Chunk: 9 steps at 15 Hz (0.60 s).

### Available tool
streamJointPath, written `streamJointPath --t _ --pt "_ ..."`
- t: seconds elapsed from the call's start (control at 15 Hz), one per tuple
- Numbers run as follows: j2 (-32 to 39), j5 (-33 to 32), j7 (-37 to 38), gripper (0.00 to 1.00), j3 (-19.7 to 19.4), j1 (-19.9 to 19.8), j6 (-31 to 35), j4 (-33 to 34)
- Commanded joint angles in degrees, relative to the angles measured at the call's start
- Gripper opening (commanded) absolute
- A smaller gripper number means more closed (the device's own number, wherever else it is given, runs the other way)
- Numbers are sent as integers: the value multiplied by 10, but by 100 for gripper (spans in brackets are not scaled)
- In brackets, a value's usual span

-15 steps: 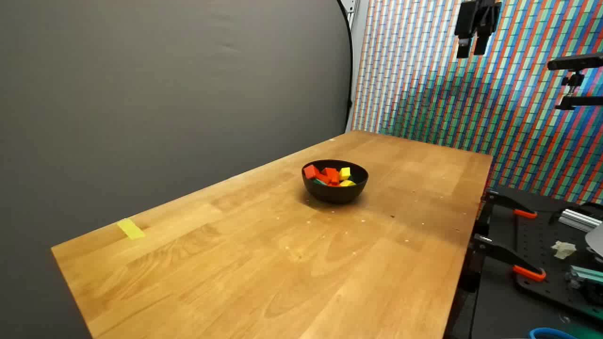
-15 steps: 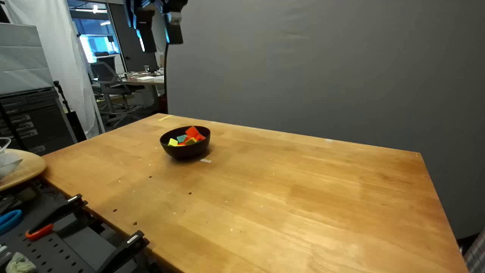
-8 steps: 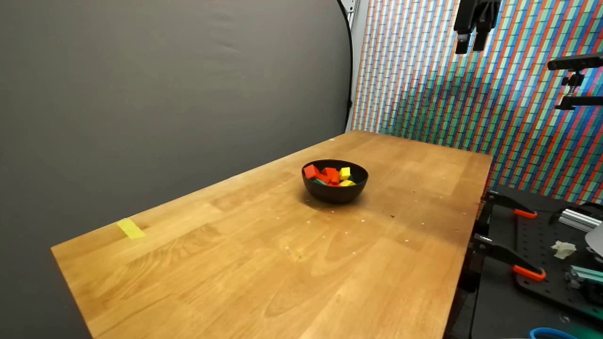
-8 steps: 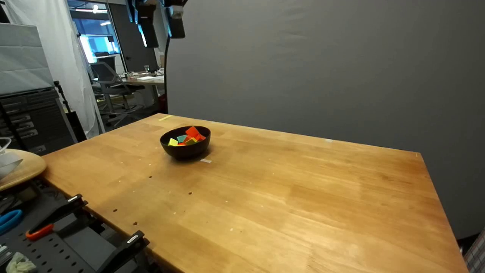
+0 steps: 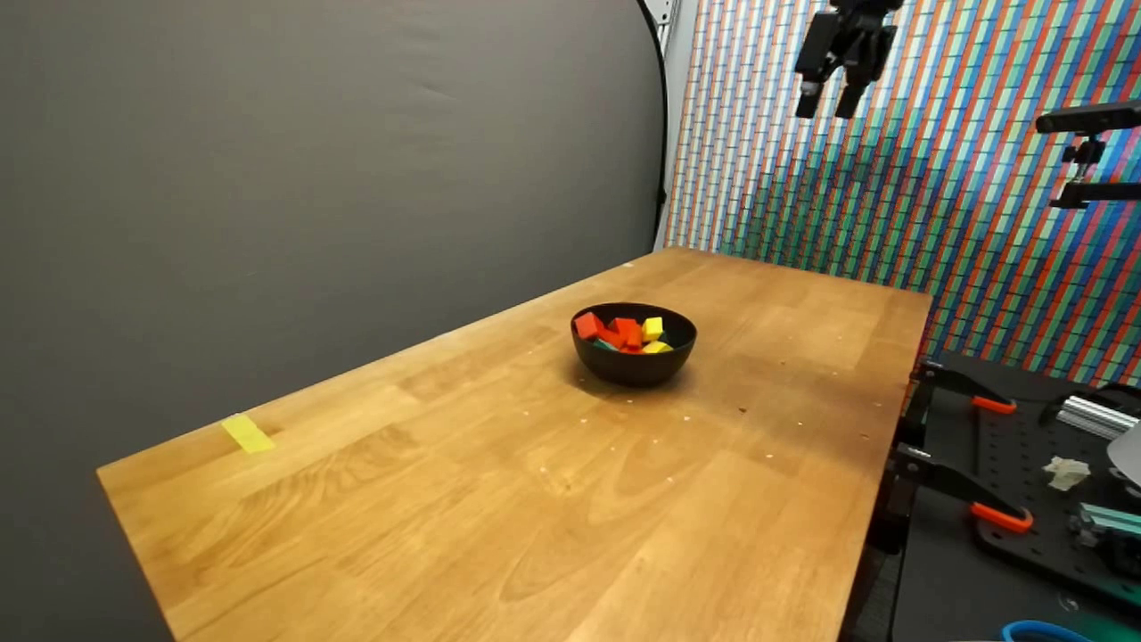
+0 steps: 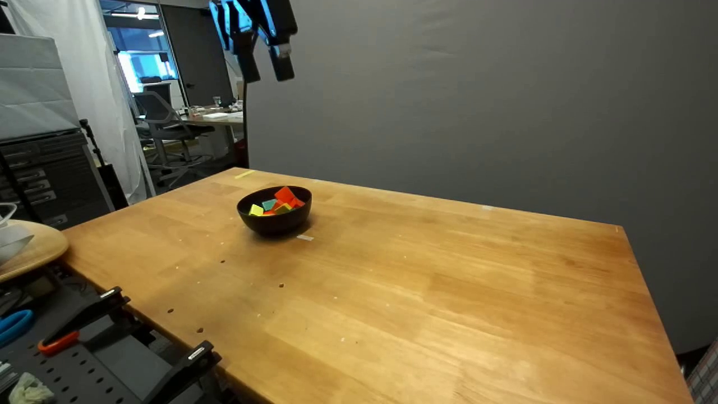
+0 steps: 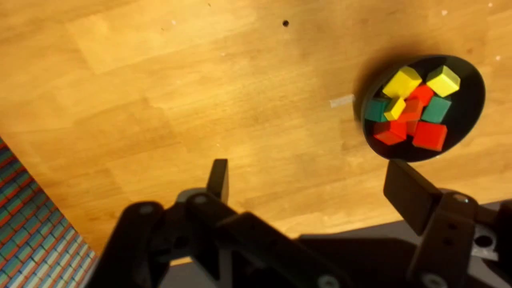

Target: Remove all the blocks from the bowl

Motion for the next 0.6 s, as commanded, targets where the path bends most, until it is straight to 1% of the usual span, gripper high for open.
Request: streamJointPath --t 0.0,0.07,0.2,0.33,0.47,0.53 --pt "94 42 20 100 25 39 148 8" --pt "121 41 22 100 37 47 186 10" --pt "183 40 28 100 59 68 231 24" --pt "236 40 29 100 76 87 251 42" --pt "280 30 26 100 87 99 251 65" --pt "235 31 28 100 80 94 241 28"
